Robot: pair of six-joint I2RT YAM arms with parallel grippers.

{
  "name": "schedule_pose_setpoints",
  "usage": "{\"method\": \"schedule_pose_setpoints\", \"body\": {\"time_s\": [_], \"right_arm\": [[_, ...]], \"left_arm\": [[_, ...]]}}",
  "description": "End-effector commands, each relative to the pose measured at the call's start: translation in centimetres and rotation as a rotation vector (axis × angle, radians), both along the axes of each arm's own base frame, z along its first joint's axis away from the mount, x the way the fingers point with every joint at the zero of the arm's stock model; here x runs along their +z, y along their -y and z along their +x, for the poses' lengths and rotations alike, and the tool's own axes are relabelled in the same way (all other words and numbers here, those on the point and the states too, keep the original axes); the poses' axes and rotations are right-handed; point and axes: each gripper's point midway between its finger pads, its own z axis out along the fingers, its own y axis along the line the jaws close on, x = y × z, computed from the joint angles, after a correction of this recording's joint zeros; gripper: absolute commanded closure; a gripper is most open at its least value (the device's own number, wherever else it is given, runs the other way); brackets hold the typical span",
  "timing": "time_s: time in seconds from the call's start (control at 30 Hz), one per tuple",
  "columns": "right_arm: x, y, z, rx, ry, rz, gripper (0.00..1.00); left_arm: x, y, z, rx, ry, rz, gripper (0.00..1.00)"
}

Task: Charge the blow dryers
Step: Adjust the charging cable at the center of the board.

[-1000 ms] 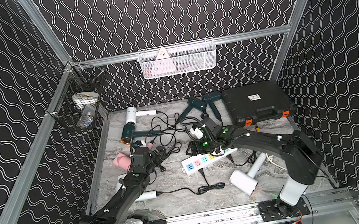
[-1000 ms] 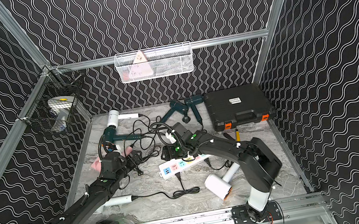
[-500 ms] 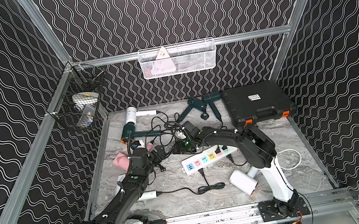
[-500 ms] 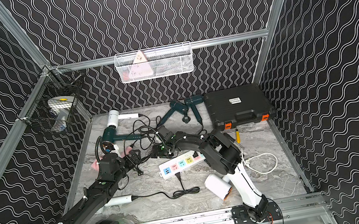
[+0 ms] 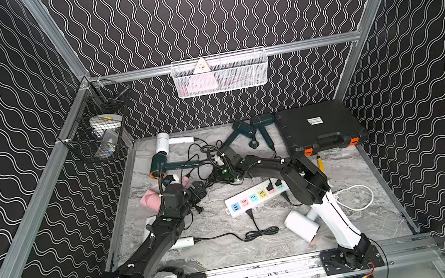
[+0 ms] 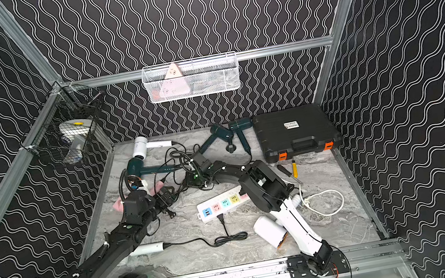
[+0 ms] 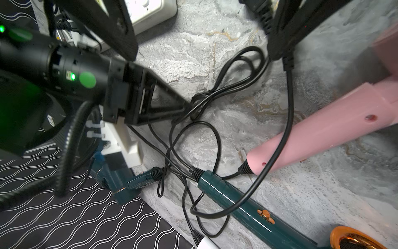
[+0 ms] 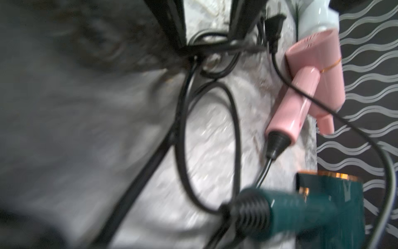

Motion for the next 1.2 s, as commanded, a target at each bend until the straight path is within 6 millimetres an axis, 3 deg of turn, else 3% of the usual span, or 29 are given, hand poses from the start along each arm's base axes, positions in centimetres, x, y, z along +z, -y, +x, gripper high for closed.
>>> {"method": "schedule_pose_setpoints", "body": {"time_s": [0.0, 0.13, 0.27, 0.43, 0.57, 0.8, 0.93, 1.17], "right_arm": [[-5.0, 5.6, 0.2, -0.092, -0.069, -0.25, 0.68], [-4.9, 7.6, 1.4, -0.112, -0.067, -0.275, 0.68], [-1.9, 8.7, 2.1, -0.102, 0.005, -0.319, 0.67], [4.3, 7.6, 1.3, -0.047, 0.11, -0.28, 0.57], [6.1, 6.1, -0.5, -0.01, 0.125, -0.261, 0.48], [5.0, 2.7, -4.3, 0.04, 0.033, -0.196, 0.43], [3.1, 1.9, -5.8, 0.036, -0.027, -0.205, 0.43], [0.8, 1.6, -6.0, 0.004, -0.072, -0.204, 0.43]], "left_arm": [[0.4, 0.2, 0.4, 0.003, 0.018, -0.022, 0.01], [0.3, 0.2, 0.5, 0.0, 0.02, -0.023, 0.01], [0.2, 0.3, 0.5, -0.002, 0.017, -0.022, 0.01], [-0.3, 0.3, 0.7, 0.0, 0.001, -0.024, 0.01], [-0.7, 0.4, 0.8, -0.004, -0.012, -0.035, 0.01], [-1.2, 0.1, 0.8, 0.007, -0.03, -0.044, 0.01], [-1.5, -0.2, 0.8, 0.017, -0.041, -0.048, 0.01], [-1.5, -0.2, 0.8, 0.017, -0.044, -0.055, 0.01]]}}
